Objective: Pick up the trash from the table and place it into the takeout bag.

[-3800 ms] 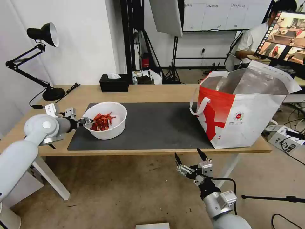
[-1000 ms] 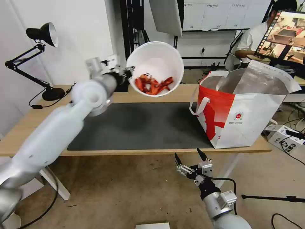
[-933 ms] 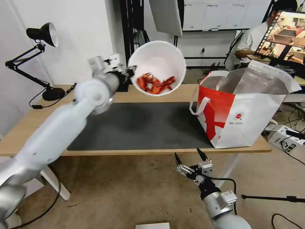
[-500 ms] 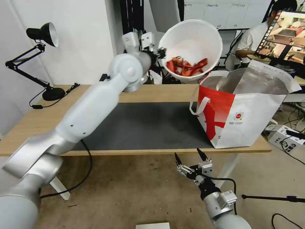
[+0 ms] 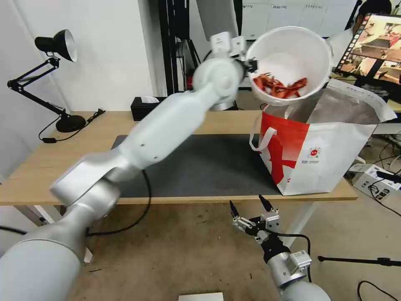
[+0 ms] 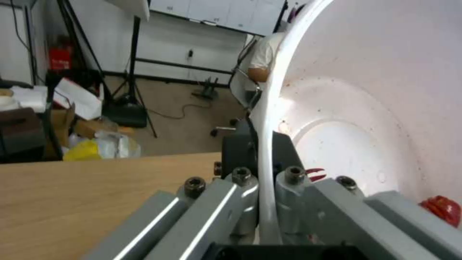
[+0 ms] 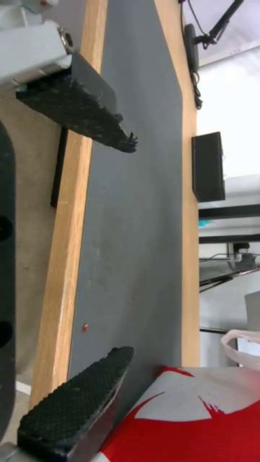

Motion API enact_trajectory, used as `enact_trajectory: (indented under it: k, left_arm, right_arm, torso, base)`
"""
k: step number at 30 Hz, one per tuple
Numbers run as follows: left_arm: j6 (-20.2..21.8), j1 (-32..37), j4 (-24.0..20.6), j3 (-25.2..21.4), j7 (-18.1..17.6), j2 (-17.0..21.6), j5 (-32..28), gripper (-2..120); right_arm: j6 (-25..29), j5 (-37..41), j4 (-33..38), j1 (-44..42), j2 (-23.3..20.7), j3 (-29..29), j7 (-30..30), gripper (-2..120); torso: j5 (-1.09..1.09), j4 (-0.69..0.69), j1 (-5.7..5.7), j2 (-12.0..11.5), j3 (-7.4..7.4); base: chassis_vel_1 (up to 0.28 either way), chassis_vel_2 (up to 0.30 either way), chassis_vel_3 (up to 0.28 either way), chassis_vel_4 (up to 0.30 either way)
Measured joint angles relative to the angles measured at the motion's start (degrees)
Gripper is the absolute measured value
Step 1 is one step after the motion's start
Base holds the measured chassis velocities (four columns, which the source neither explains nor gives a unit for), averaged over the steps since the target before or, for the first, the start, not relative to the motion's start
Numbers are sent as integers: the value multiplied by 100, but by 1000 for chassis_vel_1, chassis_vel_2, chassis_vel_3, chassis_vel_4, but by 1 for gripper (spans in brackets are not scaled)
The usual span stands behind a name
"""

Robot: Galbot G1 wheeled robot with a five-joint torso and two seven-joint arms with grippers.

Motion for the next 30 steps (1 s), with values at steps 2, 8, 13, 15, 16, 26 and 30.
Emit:
enact_trajectory:
  k: [2,8,13,15,16,26,30]
  left_arm:
    - [-101,-5,156,182,11,-161,343,0]
    - [-370,67,243,544,183,-247,1131,0]
    - [-619,167,208,822,504,-193,1946,0]
    - [-673,180,174,924,782,-125,2213,0]
    - [-700,182,112,1068,1080,-29,2378,0]
    - [-550,131,83,1163,1431,27,1981,0]
    - [30,-18,149,1302,1820,61,1615,0]
  right_arm:
    - [0,0,0,0,0,0,0,100]
    - [0,0,0,0,0,0,0,100]
    - [0,0,0,0,0,0,0,100]
    - [0,0,0,0,0,0,0,100]
    - [0,0,0,0,0,0,0,100]
    - [0,0,0,0,0,0,0,100]
    - [0,0,0,0,0,0,0,100]
  torso:
    - [0,0,0,0,0]
    - [-1,1,0,0,0]
    - [-2,2,0,0,0]
    - [-2,2,0,0,0]
    - [-2,2,0,0,0]
    - [-2,2,0,0,0]
    - [-2,1,0,0,0]
  base:
    - [0,0,0,0]
    - [0,0,0,0]
    - [0,0,0,0]
    - [0,0,0,0]
    - [0,0,0,0]
    - [0,0,0,0]
    - [0,0,0,0]
